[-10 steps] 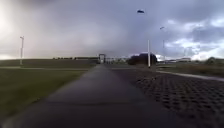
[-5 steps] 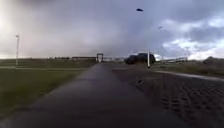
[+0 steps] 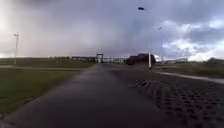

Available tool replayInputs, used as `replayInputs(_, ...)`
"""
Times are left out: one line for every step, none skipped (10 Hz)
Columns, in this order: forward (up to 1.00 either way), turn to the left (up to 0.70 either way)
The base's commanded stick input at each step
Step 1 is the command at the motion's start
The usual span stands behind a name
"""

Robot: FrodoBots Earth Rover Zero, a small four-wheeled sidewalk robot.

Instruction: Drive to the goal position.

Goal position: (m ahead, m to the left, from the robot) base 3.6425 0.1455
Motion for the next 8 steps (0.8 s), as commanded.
replayInputs(0.70,0.00)
replayInputs(0.70,0.00)
replayInputs(0.70,0.00)
replayInputs(0.70,0.00)
replayInputs(0.70,0.00)
replayInputs(0.70,0.00)
replayInputs(0.70,0.00)
replayInputs(0.70,0.00)
